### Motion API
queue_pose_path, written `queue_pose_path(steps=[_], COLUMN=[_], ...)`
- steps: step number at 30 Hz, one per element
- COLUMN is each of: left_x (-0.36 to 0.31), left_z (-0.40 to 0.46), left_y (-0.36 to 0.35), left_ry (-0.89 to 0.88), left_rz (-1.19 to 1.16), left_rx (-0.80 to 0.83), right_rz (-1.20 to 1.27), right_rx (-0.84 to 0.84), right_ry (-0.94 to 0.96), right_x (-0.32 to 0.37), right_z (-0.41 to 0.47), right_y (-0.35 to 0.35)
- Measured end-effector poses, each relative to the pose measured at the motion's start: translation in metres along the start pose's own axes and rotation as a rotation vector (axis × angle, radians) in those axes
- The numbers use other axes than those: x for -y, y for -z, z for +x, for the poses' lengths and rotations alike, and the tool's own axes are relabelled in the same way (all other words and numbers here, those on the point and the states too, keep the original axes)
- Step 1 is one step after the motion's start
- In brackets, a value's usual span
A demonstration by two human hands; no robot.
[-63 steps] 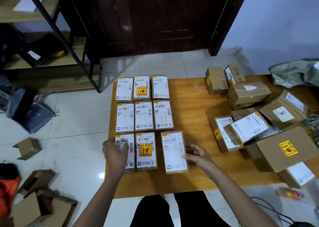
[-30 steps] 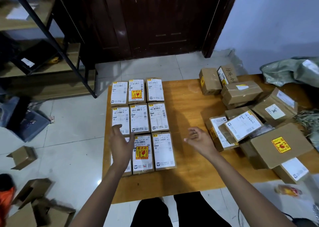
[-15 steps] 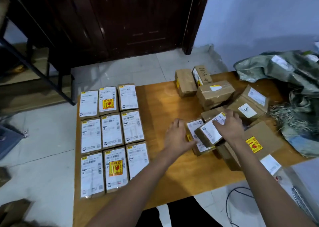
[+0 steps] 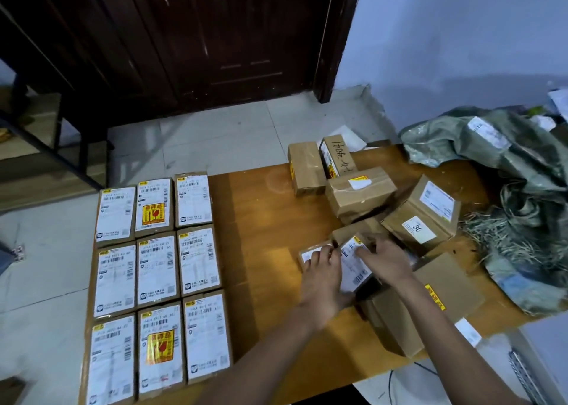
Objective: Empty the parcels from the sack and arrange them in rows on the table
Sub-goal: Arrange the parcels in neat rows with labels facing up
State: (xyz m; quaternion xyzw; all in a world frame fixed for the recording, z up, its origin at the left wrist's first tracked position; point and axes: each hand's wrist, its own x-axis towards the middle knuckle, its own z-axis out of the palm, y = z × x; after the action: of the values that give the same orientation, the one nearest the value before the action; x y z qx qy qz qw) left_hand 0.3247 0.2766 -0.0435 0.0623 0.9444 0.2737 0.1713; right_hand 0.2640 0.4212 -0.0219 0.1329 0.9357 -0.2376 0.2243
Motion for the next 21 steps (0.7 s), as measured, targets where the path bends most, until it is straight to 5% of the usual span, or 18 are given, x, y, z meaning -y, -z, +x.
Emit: queue_pose_path(steps=[10,17,21], left_x=[0.004,0.023,0.042], left_z=[0.004,0.000,-0.002], left_y=[0.004,0.033,0.055], left_ry=[0.094,0.208,0.323], left_rz=[-0.022,-0.119,-0.199], left_rx=[0.023,-0.200,-0.355], right_rz=[-0.130,0.295,0.550], right_rx=[0.073,-0.006,0.119], right_ry=[0.073,0.102,0.065], right_x=[0.017,0.043,0.064], right_z=[0.007,-0.001,-0.013], right_y=[-0.002,0.002,-0.025])
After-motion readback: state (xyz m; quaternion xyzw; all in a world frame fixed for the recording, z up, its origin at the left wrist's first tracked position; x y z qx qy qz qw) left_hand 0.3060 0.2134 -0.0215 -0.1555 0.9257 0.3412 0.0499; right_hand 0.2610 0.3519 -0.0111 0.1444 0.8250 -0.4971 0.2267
